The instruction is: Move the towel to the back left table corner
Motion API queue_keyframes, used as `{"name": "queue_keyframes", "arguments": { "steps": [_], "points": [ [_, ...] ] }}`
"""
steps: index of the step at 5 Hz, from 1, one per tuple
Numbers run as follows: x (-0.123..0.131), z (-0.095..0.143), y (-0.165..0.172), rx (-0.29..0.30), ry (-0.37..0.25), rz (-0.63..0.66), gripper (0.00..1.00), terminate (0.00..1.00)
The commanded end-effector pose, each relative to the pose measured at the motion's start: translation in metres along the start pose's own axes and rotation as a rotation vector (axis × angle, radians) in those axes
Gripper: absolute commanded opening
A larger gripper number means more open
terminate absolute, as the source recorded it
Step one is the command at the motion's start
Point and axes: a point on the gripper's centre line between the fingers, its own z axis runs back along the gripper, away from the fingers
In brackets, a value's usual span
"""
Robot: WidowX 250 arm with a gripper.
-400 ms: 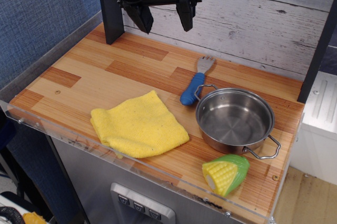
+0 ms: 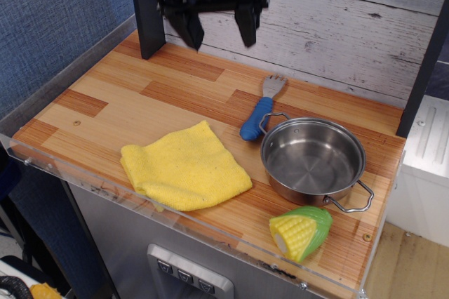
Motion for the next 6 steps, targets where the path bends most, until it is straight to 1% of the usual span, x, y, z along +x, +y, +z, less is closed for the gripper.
{"name": "queue_keyframes", "arguments": {
  "steps": [1,2,3,4,5,6],
  "points": [
    [-0.019,-0.003,0.006,0.003,0.005,-0.038,1.0,0.0],
    [-0.033,-0.01,0.012,0.014,0.034,-0.072,1.0,0.0],
    [-0.047,-0.017,0.018,0.037,0.059,-0.094,1.0,0.0],
    [-0.058,-0.026,0.024,0.039,0.088,-0.115,1.0,0.0],
    [-0.069,-0.034,0.03,0.07,0.135,-0.143,1.0,0.0],
    [-0.078,-0.051,0.031,0.043,0.197,-0.169,1.0,0.0]
  ]
}}
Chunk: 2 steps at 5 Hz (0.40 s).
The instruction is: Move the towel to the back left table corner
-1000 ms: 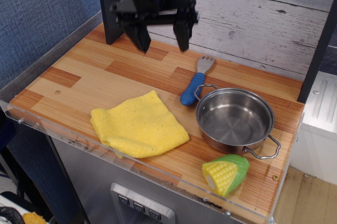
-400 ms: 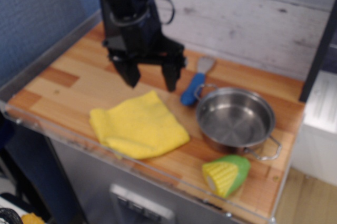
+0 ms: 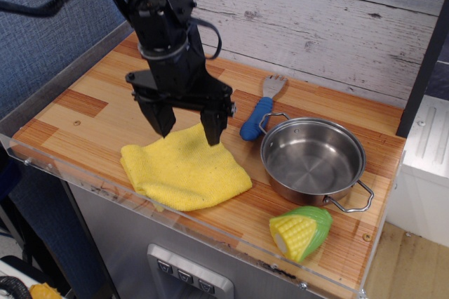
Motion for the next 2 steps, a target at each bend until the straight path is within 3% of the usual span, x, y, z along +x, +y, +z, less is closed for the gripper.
{"name": "queue_keyframes", "arguments": {
  "steps": [1,2],
  "points": [
    [0.0007,-0.0207,-0.0034,0.007,0.053,-0.089,1.0,0.0],
    [-0.0002,-0.0304,-0.0022,0.029,0.087,-0.106,1.0,0.0]
  ]
}}
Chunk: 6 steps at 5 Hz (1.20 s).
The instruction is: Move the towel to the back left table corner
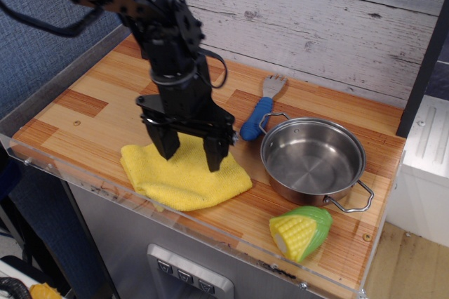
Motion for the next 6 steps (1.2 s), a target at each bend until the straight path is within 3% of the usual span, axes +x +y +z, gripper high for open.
{"name": "queue_keyframes", "arguments": {
  "steps": [1,3,4,6],
  "points": [
    [0.006,-0.004,0.003,0.043,0.008,-0.037,1.0,0.0],
    [0.014,-0.005,0.013,0.06,-0.019,0.015,1.0,0.0],
    [0.027,-0.002,0.021,0.047,-0.032,0.072,1.0,0.0],
    [0.054,0.001,0.042,0.083,-0.068,0.132,1.0,0.0]
  ]
}}
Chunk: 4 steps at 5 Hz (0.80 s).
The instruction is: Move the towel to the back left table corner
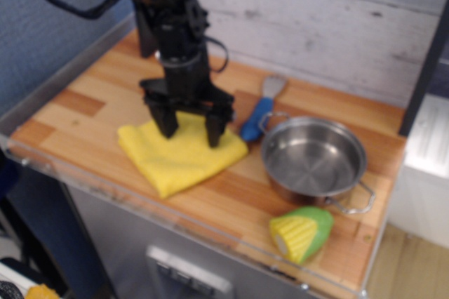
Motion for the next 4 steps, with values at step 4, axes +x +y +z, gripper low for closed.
{"name": "queue_keyframes", "arguments": {
  "steps": [4],
  "points": [
    [0.075,-0.004,0.04,0.066,-0.076,0.095,1.0,0.0]
  ]
}}
